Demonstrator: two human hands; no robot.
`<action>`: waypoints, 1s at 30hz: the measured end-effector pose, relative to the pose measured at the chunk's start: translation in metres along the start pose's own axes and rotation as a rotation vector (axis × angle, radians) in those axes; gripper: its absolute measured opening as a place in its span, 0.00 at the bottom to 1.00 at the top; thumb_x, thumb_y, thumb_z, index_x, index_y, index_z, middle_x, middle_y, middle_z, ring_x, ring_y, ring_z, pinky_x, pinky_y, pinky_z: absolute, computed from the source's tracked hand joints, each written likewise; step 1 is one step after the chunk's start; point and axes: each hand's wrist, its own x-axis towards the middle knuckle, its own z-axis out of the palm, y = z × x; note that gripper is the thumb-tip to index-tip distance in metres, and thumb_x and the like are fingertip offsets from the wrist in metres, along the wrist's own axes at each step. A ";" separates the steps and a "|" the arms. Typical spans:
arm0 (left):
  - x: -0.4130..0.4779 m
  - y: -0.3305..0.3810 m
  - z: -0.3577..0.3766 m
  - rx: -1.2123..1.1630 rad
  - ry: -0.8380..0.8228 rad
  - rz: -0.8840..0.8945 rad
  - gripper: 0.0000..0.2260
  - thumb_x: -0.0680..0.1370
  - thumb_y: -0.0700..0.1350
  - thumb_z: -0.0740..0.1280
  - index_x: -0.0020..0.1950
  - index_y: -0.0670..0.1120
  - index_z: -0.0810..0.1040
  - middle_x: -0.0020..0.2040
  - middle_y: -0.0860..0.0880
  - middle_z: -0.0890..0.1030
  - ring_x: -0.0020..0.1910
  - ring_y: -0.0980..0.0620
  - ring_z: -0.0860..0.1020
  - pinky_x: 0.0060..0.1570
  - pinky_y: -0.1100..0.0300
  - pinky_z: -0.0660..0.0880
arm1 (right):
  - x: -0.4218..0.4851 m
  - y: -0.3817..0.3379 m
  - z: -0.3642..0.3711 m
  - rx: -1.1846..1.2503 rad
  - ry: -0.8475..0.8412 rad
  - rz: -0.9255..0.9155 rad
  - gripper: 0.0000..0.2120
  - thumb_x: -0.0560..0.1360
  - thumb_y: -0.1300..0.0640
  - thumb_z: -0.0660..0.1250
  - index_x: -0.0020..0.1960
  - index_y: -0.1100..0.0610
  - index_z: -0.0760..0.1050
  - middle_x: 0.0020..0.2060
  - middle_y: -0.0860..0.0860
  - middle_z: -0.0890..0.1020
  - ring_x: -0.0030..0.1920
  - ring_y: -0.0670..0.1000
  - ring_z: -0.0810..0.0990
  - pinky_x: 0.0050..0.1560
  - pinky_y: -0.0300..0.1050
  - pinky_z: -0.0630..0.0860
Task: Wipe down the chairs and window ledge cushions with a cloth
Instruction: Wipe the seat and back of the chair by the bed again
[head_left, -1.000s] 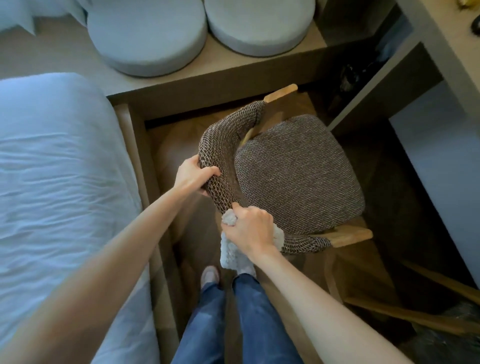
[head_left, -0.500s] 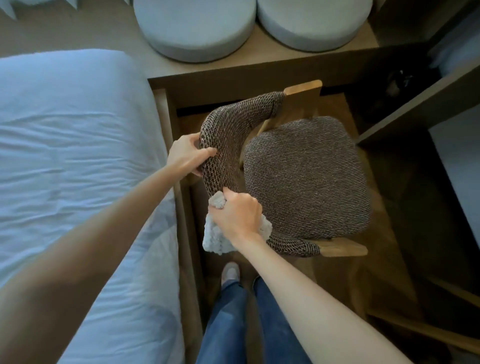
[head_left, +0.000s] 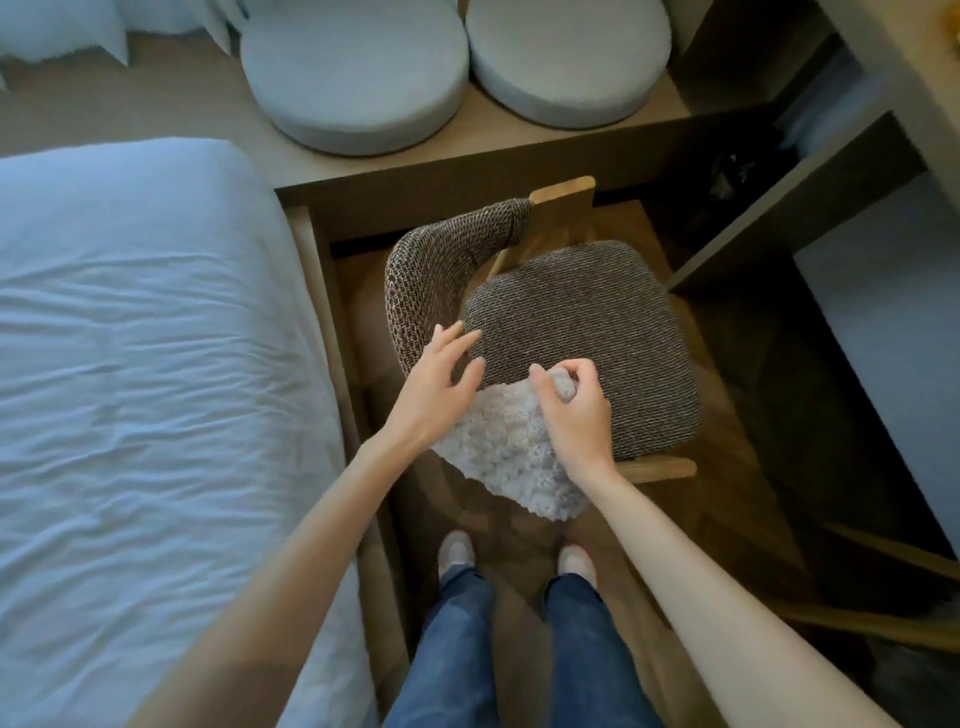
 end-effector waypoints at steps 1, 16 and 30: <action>-0.003 0.006 0.006 -0.032 -0.086 0.021 0.21 0.82 0.51 0.59 0.75 0.51 0.63 0.77 0.52 0.59 0.77 0.55 0.47 0.73 0.63 0.51 | 0.000 -0.001 -0.011 0.027 0.008 -0.003 0.10 0.76 0.44 0.66 0.46 0.49 0.68 0.36 0.44 0.75 0.34 0.36 0.74 0.35 0.33 0.69; -0.022 0.111 0.180 -0.025 -0.166 -0.013 0.05 0.78 0.49 0.66 0.47 0.48 0.77 0.40 0.54 0.77 0.40 0.56 0.75 0.45 0.56 0.73 | 0.031 0.089 -0.219 -0.014 -0.239 -0.070 0.07 0.74 0.44 0.68 0.45 0.45 0.72 0.40 0.40 0.78 0.41 0.36 0.77 0.40 0.34 0.71; -0.021 0.155 0.260 -1.054 0.215 -0.595 0.09 0.81 0.42 0.62 0.58 0.38 0.73 0.44 0.45 0.80 0.42 0.52 0.81 0.38 0.58 0.81 | 0.070 0.124 -0.305 -0.242 -0.867 -0.261 0.14 0.71 0.53 0.73 0.54 0.42 0.76 0.51 0.35 0.79 0.54 0.39 0.77 0.54 0.42 0.78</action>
